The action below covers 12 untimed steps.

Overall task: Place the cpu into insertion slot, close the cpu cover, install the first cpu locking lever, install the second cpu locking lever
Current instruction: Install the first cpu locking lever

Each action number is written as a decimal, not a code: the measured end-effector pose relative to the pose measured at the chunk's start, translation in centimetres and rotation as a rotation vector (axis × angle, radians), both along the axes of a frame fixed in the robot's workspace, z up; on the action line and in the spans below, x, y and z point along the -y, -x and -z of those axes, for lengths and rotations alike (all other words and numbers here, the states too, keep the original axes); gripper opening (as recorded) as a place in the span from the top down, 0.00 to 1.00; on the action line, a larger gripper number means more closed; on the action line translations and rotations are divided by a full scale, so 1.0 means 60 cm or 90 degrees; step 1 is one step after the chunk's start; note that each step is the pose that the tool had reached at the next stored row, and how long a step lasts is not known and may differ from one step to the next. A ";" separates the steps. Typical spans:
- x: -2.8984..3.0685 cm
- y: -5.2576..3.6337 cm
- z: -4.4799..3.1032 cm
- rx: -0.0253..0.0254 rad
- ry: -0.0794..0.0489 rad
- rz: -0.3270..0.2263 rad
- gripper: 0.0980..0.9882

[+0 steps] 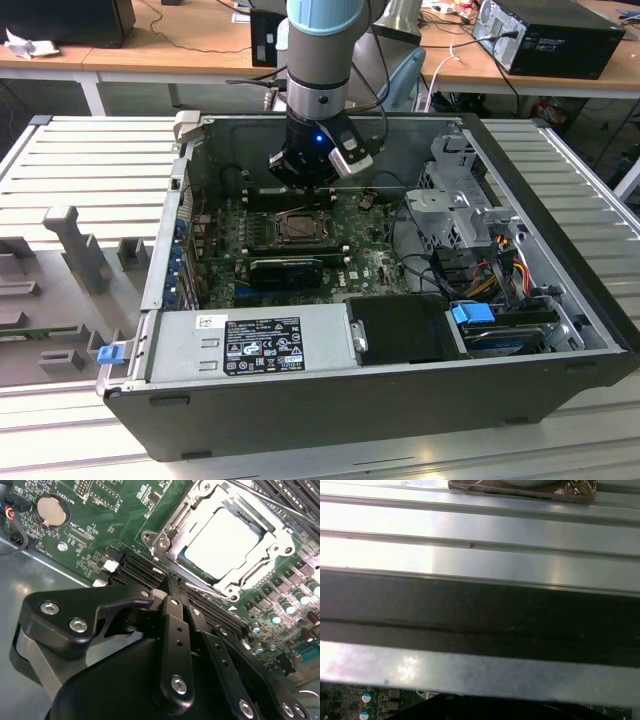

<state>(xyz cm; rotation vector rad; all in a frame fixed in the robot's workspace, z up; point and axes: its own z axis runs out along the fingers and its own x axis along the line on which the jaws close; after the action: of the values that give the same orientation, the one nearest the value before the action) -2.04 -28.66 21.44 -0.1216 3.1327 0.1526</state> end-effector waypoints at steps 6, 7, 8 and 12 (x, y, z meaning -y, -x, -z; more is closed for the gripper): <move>0.0000 -0.004 0.008 0.0000 0.000 0.000 0.99; 0.0000 -0.005 0.009 0.0000 0.000 0.000 0.99; -0.0001 -0.005 0.011 0.0000 0.000 0.000 0.99; -0.0002 -0.006 0.015 0.0000 0.001 0.000 0.99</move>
<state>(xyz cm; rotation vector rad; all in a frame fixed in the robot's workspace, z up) -1.69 -28.65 20.55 -0.1216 3.1329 0.1493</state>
